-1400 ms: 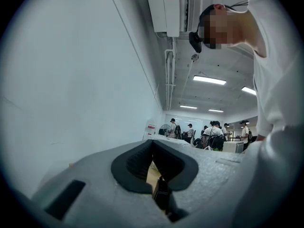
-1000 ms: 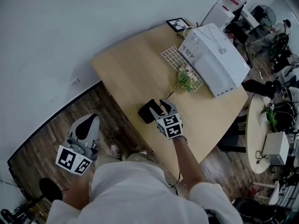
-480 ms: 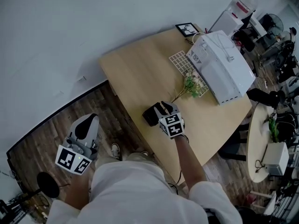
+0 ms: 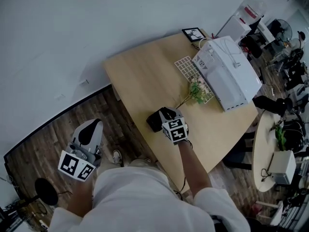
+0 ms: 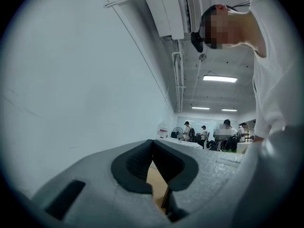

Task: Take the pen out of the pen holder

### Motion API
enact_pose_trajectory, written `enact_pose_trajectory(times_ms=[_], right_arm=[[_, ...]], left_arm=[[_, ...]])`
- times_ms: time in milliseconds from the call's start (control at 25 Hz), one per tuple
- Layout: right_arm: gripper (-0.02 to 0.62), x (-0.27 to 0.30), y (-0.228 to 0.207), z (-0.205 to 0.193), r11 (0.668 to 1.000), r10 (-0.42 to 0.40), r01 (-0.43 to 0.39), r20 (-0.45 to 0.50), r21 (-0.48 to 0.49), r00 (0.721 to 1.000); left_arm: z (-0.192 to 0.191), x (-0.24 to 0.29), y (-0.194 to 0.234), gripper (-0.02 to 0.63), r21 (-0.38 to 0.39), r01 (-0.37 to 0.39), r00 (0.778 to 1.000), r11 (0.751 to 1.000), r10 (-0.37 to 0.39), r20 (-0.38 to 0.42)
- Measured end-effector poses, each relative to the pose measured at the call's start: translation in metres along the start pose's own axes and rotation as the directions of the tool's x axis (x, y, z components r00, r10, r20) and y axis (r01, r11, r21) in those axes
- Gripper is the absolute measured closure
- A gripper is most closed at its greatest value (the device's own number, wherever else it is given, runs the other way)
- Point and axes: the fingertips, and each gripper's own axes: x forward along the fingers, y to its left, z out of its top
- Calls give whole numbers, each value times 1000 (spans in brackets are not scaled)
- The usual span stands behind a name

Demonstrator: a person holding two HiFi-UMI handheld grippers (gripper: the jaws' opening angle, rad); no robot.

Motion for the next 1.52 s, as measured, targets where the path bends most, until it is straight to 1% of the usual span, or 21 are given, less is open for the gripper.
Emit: enact_pose_trajectory(times_ms=[120,280,600,880,1080,1320,1520], right_arm=[[514,-2,-1,-2,1000,0,0,-4,9,1000],[518,-3,-1,-1,999,-14,14,2,41,1000],[518,-12,-6,-7,994,-41,40,15,105,999],[518,-20,-6,-9,990,-56,52,26,129,998],[518,-23,-7,-10,991,-71,68,23,119,997],[514,-24,-9,-13,992,-110,110,7,57,994],[514,-27,-13,-15,989,-136,136,4,59,991]], left_arm=[[3,3,-6,593,5,17,1000,1000,-17,14],[9,0,-4,593,10,16,1000,1000,-17,27],[9,1,-7,593,13,32,999,999,-32,22],[12,6,-13,593,19,59,998,998,-60,27],[12,7,-14,592,19,67,997,998,-67,24],[7,8,-15,592,10,68,998,998,-68,15],[4,8,-16,592,1,69,998,998,-69,11]])
